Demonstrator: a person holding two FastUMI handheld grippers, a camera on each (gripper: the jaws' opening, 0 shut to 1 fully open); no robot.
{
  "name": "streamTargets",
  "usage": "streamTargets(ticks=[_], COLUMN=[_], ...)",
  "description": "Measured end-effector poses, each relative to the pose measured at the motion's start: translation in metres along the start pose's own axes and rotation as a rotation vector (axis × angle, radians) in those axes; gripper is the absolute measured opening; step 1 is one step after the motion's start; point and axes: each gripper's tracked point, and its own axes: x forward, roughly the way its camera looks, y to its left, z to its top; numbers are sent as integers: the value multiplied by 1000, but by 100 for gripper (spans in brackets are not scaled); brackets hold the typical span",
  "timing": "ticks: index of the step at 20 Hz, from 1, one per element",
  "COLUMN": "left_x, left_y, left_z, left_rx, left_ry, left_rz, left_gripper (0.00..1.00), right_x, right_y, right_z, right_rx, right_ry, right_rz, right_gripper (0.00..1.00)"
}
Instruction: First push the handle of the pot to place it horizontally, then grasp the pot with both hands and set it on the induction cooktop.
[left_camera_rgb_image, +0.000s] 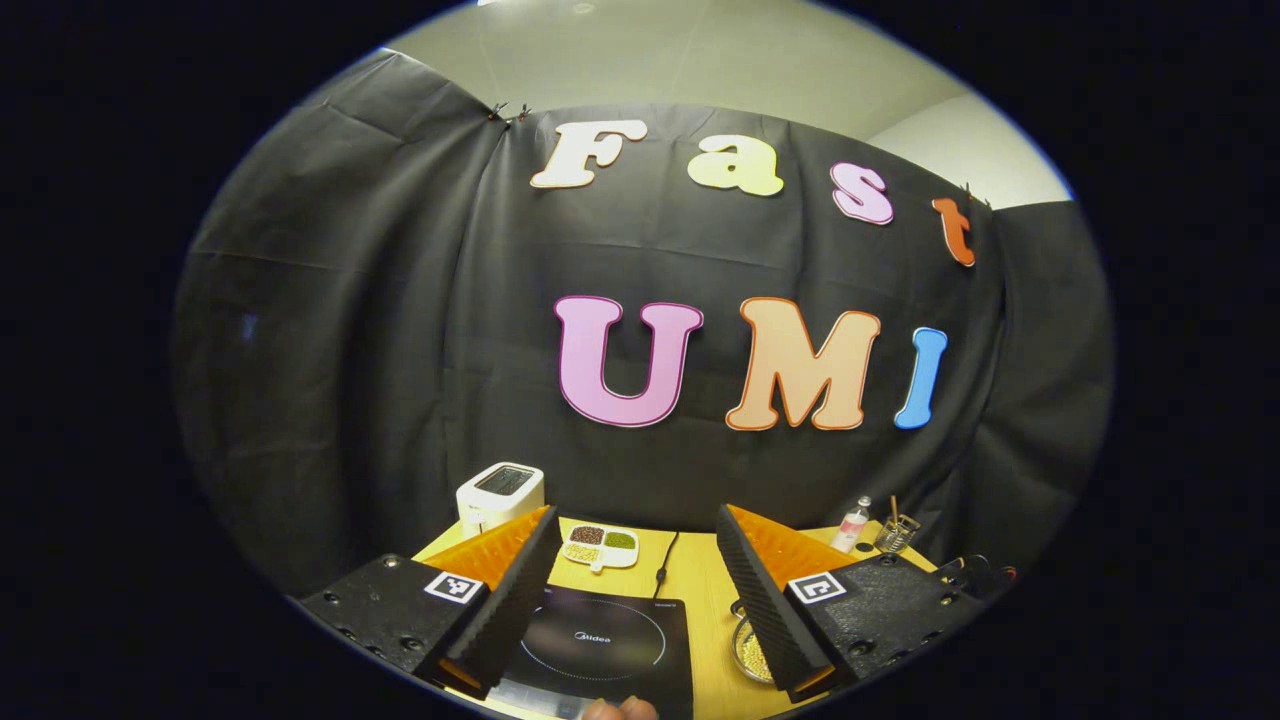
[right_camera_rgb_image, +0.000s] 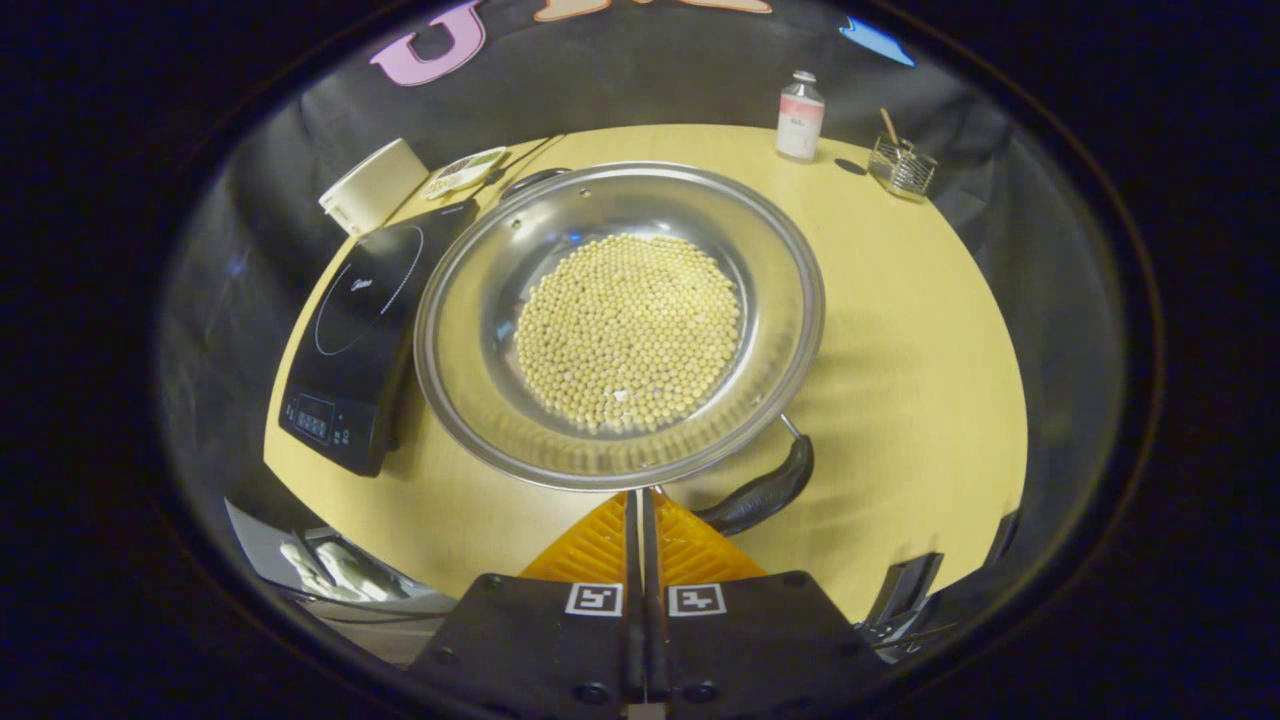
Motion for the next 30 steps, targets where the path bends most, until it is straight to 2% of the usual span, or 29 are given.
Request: streamTargets(ticks=[2, 3, 4, 6, 7, 10, 12, 13, 14, 15, 17, 18, 19, 20, 21, 23, 24, 26, 29, 30], left_x=[3, 5, 6, 7, 7, 8, 8, 8, 8, 7, 6, 5, 5, 5, 7, 11, 13, 16, 25, 29], left_y=[-21, -25, -28, -41, -45, -58, -65, -68, -73, -76, -86, -91, -94, -97, -100, -105, -105, -107, -111, -112], left_z=[-3, -9, -10, -6, -8, -14, -16, -17, -20, -22, -31, -33, -34, -36, -42, -54, -61, -73, -97, -105], left_rx=[-5, 13, 25, 29, 31, 34, 42, 50, 57, 57, 50, 46, 45, 46, 46, 45, 45, 30, -12, -17], left_ry=[12, 28, 32, 30, 35, 55, 68, 71, 79, 89, 125, 133, 138, 144, 159, 200, 228, 262, 334, 353], left_rz=[-10, -5, 1, 15, 25, 57, 77, 86, 92, 93, 97, 96, 96, 96, 91, 71, 65, 41, -5, -23], left_gripper=[95, 92, 92, 96, 92, 92, 95, 95, 92, 95, 96, 99, 92, 92, 92, 92, 96, 92, 96, 96], right_x=[0, 2, 2, 2, 3, 5, 7, 9, 11, 12, 13, 13, 15, 17, 18, 18, 18, 16, 10, 6], right_y=[-14, -21, -28, -37, -43, -56, -62, -67, -71, -75, -80, -82, -84, -88, -93, -97, -99, -99, -107, -109], right_z=[6, 7, 9, 15, 18, 30, 39, 42, 47, 50, 57, 59, 63, 66, 69, 78, 81, 89, 98, 104], right_rx=[-10, -19, -25, -33, -38, -55, -79, -94, -103, -105, -90, -85, -81, -74, -61, -15, 4, 20, 53, 84], right_ry=[-6, -5, -4, -10, -13, -20, -29, -32, -36, -38, -43, -50, -58, -61, -64, -77, -81, -99, -128, -153], right_rz=[6, 6, 14, 37, 45, 72, 87, 92, 96, 102, 121, 130, 138, 139, 134, 134, 129, 126, 88, 74], right_gripper=[0, 0, 3, 3, 3, 3, 0, 3, 3, 0, 0, 3, 0, 0, 3, 2, 3, 0, 3, 0])
